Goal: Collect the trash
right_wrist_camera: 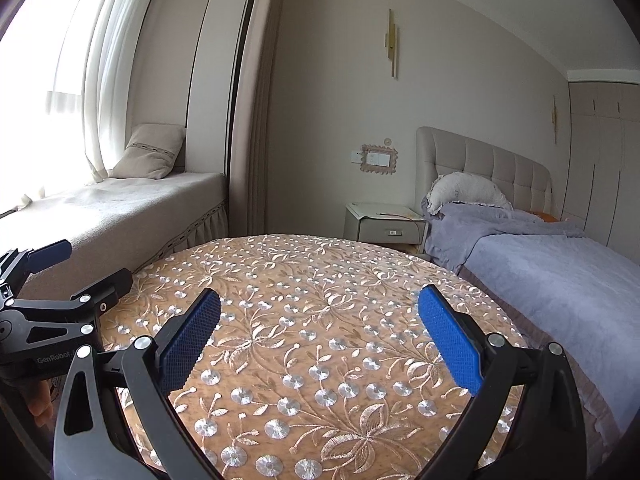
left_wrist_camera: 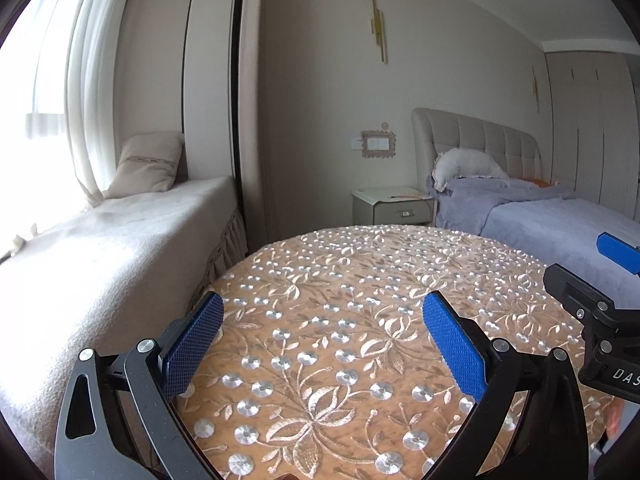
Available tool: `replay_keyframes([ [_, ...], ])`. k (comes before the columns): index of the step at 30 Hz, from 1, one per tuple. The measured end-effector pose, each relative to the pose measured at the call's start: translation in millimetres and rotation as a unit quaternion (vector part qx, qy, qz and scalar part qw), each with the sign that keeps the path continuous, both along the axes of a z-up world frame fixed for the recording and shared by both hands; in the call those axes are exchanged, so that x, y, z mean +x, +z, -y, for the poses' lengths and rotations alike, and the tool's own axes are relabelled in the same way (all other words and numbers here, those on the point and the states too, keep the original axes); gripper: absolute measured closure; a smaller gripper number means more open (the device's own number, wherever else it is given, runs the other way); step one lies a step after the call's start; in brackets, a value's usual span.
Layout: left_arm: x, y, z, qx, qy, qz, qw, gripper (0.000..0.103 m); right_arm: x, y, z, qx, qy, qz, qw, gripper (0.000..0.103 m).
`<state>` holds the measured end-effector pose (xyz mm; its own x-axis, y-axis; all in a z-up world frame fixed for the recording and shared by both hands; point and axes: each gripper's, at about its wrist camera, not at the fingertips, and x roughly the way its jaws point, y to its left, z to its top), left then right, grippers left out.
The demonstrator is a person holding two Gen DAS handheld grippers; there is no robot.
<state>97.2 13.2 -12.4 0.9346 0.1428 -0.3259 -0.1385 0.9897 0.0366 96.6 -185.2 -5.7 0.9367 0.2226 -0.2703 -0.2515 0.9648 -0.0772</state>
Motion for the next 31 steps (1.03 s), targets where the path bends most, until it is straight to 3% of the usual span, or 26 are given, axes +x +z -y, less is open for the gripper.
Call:
replay_keyframes([
  [31, -0.5, 0.3, 12.3, 0.015, -0.022, -0.007, 0.9996, 0.005, 0.4, 0.5, 4.7, 0.006, 0.002, -0.007, 1.000, 0.005],
])
